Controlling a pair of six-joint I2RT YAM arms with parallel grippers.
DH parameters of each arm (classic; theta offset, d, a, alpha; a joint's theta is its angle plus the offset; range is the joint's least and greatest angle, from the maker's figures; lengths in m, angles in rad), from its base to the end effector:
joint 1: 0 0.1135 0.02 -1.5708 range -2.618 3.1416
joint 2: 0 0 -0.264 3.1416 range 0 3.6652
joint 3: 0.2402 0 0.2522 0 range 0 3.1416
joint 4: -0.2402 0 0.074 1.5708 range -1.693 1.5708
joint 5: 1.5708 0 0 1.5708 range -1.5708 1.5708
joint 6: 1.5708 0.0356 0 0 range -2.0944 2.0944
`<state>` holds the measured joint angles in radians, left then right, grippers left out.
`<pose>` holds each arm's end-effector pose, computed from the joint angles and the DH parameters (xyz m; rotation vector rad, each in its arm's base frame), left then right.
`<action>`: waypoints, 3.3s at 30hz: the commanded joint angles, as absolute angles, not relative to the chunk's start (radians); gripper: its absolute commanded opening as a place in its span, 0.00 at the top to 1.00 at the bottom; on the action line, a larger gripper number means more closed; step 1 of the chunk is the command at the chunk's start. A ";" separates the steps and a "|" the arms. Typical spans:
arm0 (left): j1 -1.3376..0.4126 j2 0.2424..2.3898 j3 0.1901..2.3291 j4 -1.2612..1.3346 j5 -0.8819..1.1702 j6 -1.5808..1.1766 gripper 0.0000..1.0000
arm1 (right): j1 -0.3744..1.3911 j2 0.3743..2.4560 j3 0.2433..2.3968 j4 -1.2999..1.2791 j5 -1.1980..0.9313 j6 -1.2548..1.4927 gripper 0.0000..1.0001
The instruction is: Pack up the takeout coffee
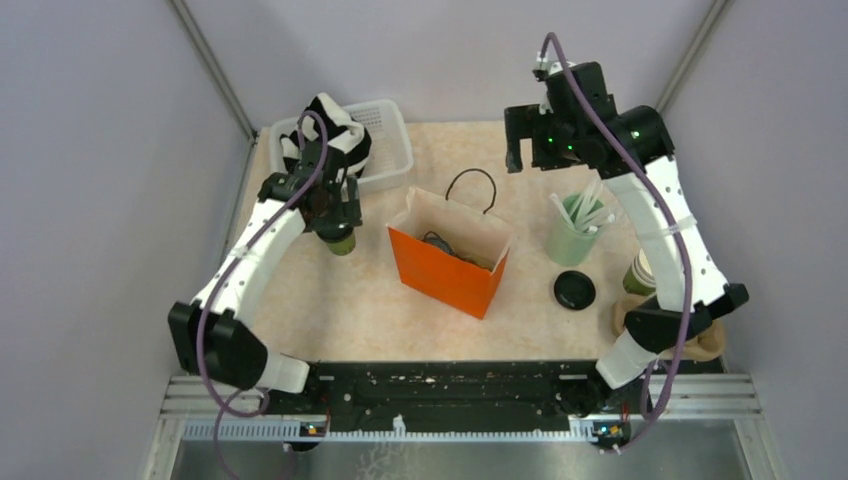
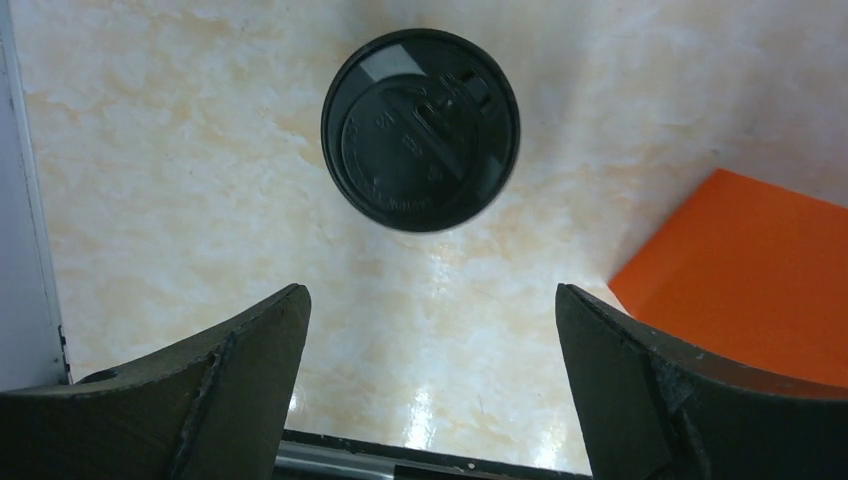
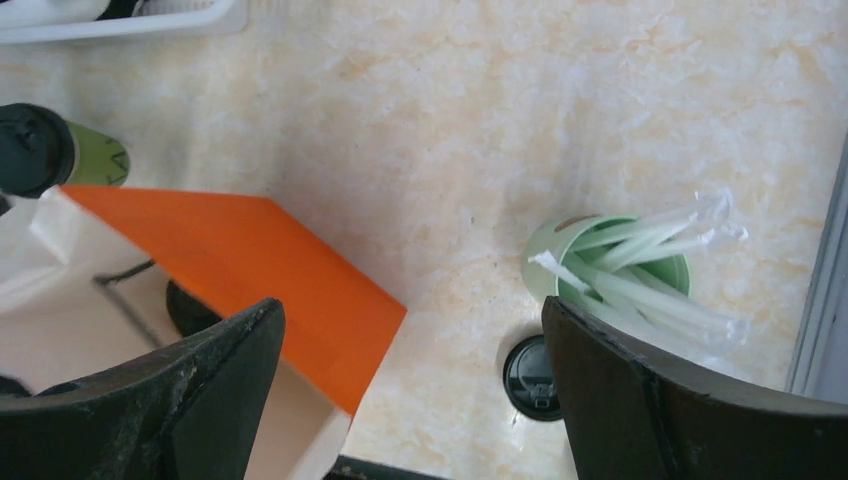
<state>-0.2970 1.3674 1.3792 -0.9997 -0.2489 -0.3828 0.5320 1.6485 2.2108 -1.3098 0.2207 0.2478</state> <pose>0.2613 -0.0708 0.3444 -0.2019 2.5060 0.0450 0.2586 0.1432 0.4841 -0.2154 2.2903 0.1458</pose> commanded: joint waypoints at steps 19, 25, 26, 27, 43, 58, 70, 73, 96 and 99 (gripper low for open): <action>-0.155 1.551 1.400 -0.784 -0.134 -0.156 0.02 | 0.532 1.395 1.987 -1.274 0.077 0.317 0.01; -0.155 1.564 1.381 -0.788 -0.121 -0.156 0.02 | 0.532 1.398 1.985 -1.267 0.063 0.313 0.01; -0.155 1.569 1.379 -0.790 -0.122 -0.156 0.02 | 0.532 1.399 1.985 -1.267 0.063 0.312 0.01; -0.155 1.572 1.377 -0.792 -0.125 -0.156 0.02 | 0.531 1.399 1.985 -1.266 0.063 0.311 0.01; -0.153 1.637 1.394 -0.840 -0.111 -0.158 0.15 | 0.532 1.397 1.949 -1.247 0.051 0.301 0.01; -0.153 1.598 1.384 -0.841 -0.116 -0.157 0.08 | 0.532 1.400 1.935 -1.235 0.038 0.292 0.01; -0.153 1.588 1.407 -0.843 -0.101 -0.179 0.02 | 0.532 1.400 1.932 -1.244 0.035 0.275 0.01; -0.153 1.583 1.408 -0.843 -0.105 -0.181 0.02 | 0.533 1.399 1.933 -1.248 0.036 0.268 0.01; -0.127 1.617 1.427 -0.852 -0.097 -0.176 0.02 | 0.531 1.413 1.937 -1.236 0.028 0.247 0.01; -0.127 1.628 1.424 -0.850 -0.106 -0.171 0.03 | 0.531 1.416 1.940 -1.238 0.024 0.248 0.01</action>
